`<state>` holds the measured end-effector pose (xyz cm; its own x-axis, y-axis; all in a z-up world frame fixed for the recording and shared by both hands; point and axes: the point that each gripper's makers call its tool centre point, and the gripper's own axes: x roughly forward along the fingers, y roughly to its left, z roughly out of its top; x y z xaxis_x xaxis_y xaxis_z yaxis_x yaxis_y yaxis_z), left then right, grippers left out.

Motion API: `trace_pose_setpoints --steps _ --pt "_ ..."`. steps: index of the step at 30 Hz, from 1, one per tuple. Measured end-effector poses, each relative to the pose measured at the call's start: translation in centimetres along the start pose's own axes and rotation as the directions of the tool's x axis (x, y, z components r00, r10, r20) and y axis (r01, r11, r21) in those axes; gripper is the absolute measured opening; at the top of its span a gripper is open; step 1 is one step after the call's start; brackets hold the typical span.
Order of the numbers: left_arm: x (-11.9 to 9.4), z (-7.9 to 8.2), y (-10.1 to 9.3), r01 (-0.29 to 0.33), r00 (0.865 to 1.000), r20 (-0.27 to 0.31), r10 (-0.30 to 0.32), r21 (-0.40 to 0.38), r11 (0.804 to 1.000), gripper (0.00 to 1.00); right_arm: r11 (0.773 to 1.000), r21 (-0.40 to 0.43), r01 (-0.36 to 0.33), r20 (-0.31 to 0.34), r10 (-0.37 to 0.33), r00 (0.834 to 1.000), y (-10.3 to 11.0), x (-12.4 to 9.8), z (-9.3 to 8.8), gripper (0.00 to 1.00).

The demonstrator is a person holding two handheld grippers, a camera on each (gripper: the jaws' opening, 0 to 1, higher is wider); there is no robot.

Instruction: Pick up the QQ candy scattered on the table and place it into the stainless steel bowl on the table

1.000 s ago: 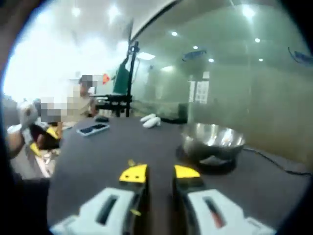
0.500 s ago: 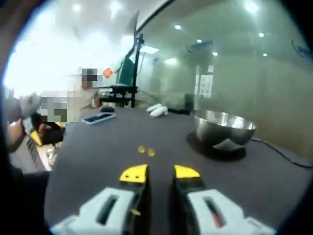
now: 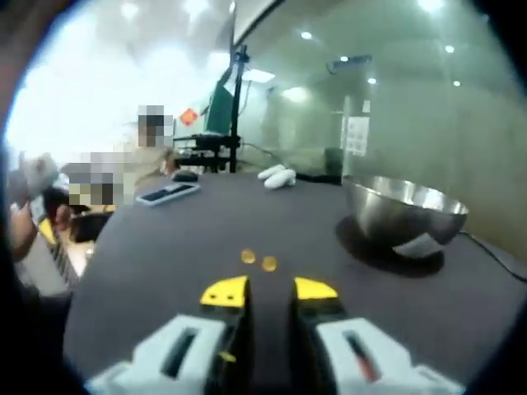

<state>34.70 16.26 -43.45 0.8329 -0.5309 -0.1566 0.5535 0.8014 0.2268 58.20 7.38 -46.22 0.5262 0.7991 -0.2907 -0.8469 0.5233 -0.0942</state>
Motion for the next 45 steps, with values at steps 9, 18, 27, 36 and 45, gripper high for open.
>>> trace_pose_setpoints --steps 9,18,27,36,45 --pt "-0.4 -0.3 0.1 -0.009 1.0 -0.005 0.009 -0.004 1.0 0.46 1.0 0.026 -0.006 -0.026 0.007 1.0 0.1 2.3 -0.2 0.2" --pt "-0.9 0.0 0.4 -0.017 1.0 -0.001 0.017 -0.004 1.0 0.46 1.0 0.021 -0.014 -0.037 0.015 0.999 0.1 3.9 -0.4 0.19" --pt "-1.1 -0.1 0.7 -0.024 1.0 -0.002 0.024 -0.003 1.0 0.45 0.999 0.002 -0.038 -0.04 0.038 0.998 0.7 4.6 -0.4 0.11" --pt "-1.0 0.0 0.6 -0.022 1.0 -0.006 0.022 0.001 1.0 0.45 0.999 0.007 -0.052 -0.038 0.052 0.998 1.1 4.5 -0.3 0.09" --pt "-1.4 0.3 1.0 -0.033 0.999 0.004 0.033 -0.007 0.999 0.46 0.998 -0.005 0.067 0.077 -0.067 0.995 -2.3 2.3 3.5 0.09"
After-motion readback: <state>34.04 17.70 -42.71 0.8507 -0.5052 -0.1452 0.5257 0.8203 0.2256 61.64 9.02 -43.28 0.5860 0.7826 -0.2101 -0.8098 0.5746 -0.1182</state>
